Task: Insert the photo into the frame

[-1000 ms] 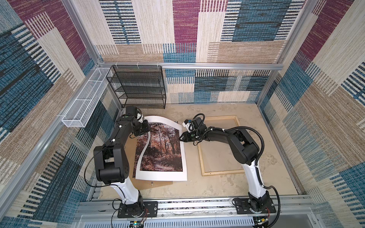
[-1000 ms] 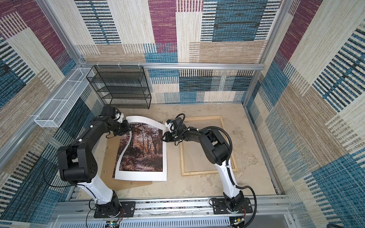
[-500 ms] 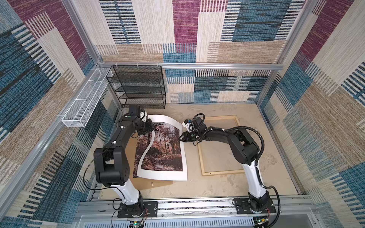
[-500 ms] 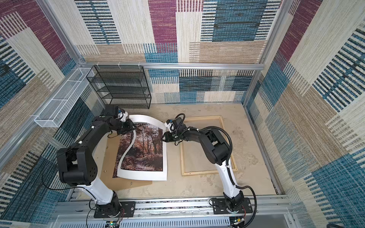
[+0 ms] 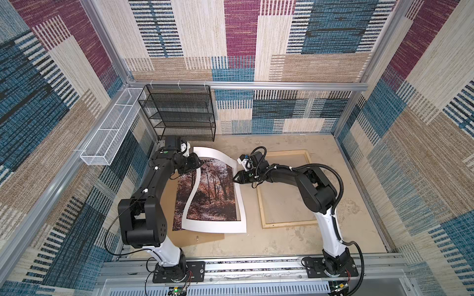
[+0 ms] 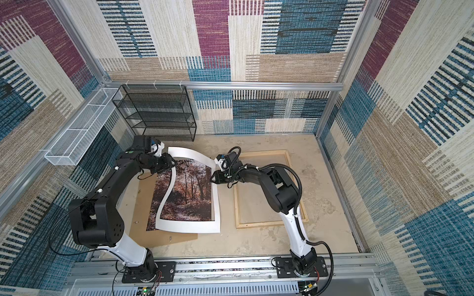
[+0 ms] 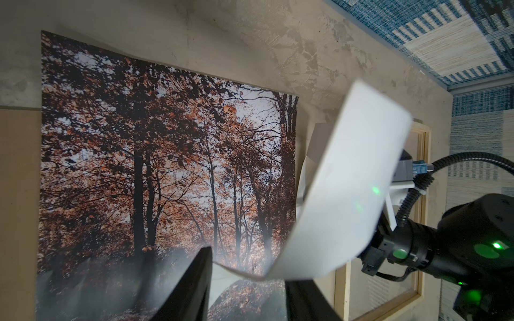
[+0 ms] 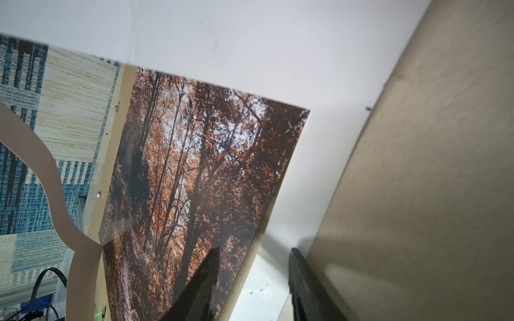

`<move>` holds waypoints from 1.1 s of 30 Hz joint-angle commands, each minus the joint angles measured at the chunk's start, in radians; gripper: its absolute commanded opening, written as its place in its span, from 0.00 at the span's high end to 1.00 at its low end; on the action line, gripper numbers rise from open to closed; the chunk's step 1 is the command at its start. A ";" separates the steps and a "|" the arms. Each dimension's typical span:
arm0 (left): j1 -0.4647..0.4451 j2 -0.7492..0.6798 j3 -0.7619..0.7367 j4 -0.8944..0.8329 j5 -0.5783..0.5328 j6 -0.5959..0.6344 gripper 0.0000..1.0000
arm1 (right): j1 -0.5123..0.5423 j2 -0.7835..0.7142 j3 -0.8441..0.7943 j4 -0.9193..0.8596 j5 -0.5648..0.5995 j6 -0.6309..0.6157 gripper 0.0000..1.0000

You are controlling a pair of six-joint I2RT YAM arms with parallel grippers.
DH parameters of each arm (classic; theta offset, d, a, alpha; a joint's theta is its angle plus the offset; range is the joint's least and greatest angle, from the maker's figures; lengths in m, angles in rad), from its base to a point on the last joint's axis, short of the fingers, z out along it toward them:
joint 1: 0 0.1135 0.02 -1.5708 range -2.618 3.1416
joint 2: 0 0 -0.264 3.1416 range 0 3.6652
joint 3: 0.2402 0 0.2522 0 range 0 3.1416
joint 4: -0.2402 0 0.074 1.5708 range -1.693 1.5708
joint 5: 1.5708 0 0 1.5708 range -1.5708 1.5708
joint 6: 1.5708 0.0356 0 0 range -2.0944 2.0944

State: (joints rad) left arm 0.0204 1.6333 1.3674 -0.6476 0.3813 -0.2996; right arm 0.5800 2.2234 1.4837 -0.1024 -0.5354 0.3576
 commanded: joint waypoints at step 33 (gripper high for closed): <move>0.002 -0.174 -0.124 0.244 0.155 0.164 0.55 | -0.004 0.004 -0.006 -0.095 0.074 -0.012 0.56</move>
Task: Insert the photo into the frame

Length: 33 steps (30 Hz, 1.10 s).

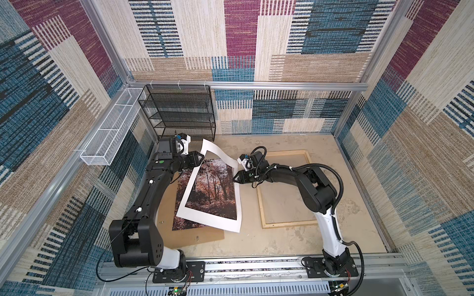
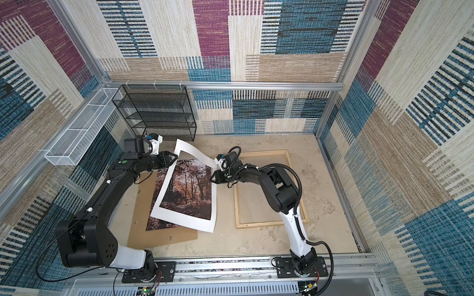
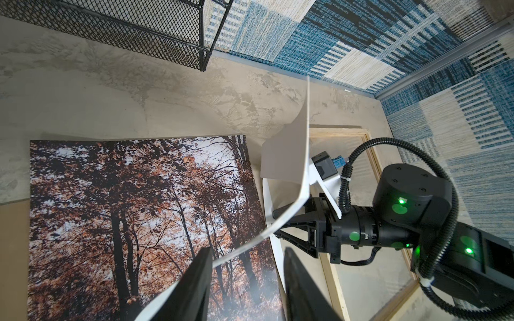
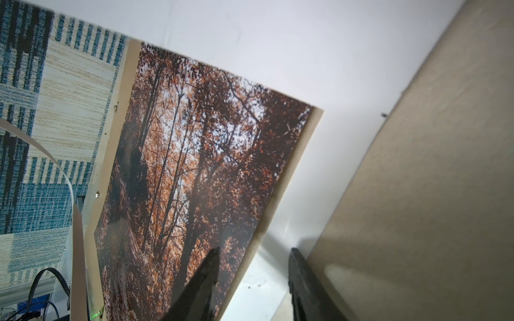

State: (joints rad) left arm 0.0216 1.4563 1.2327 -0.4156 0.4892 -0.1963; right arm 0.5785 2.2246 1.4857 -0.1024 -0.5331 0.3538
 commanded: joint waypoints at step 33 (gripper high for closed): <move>-0.003 -0.006 -0.008 0.024 0.100 0.049 0.60 | -0.019 0.054 0.110 -0.138 0.076 -0.052 0.55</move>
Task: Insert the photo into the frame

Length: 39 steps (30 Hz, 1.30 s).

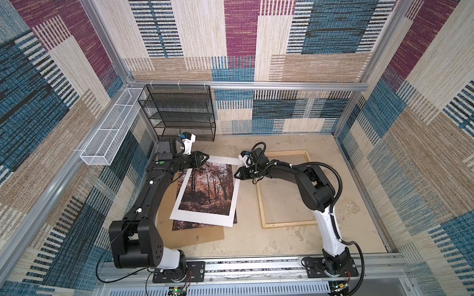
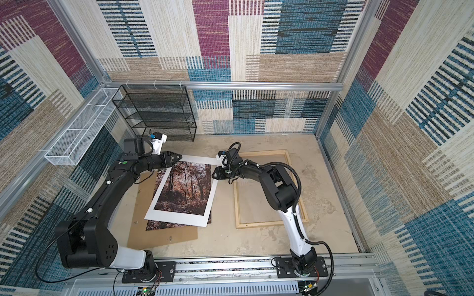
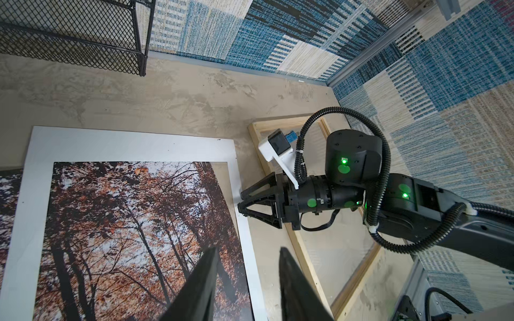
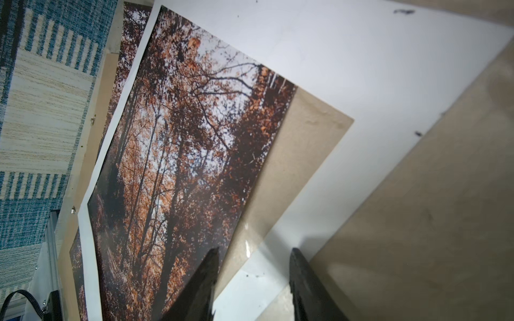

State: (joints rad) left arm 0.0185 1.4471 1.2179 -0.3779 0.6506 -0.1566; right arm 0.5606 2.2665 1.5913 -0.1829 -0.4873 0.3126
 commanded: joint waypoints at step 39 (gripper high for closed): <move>0.051 0.083 -0.297 -0.043 -0.482 -0.361 0.44 | -0.091 0.188 0.444 -0.256 0.109 -0.195 0.49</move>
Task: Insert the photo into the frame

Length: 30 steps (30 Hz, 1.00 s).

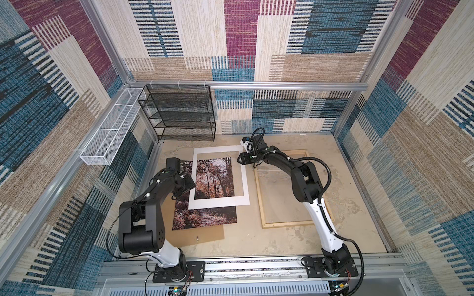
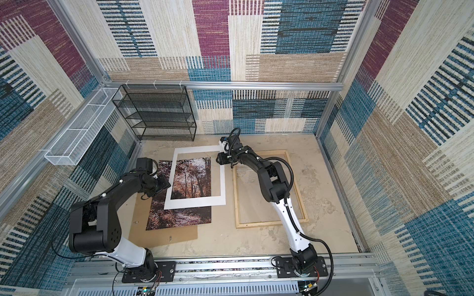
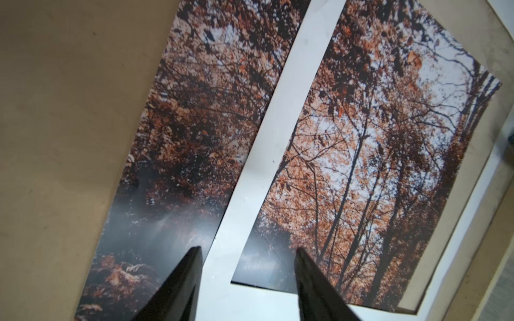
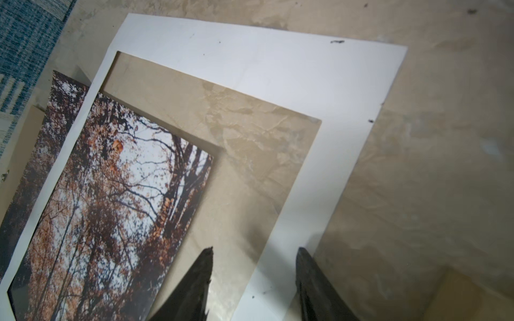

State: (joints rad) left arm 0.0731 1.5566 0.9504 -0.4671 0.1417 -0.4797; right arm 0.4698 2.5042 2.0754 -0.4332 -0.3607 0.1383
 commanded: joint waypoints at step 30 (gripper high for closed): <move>-0.019 -0.062 -0.171 0.039 -0.052 -0.012 0.44 | 0.135 -0.422 -0.734 0.194 0.034 0.096 0.54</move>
State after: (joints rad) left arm 0.0525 1.4902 0.7822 -0.4313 0.1040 -0.4973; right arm 0.6048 2.0613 1.3224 -0.2180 -0.4068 0.2348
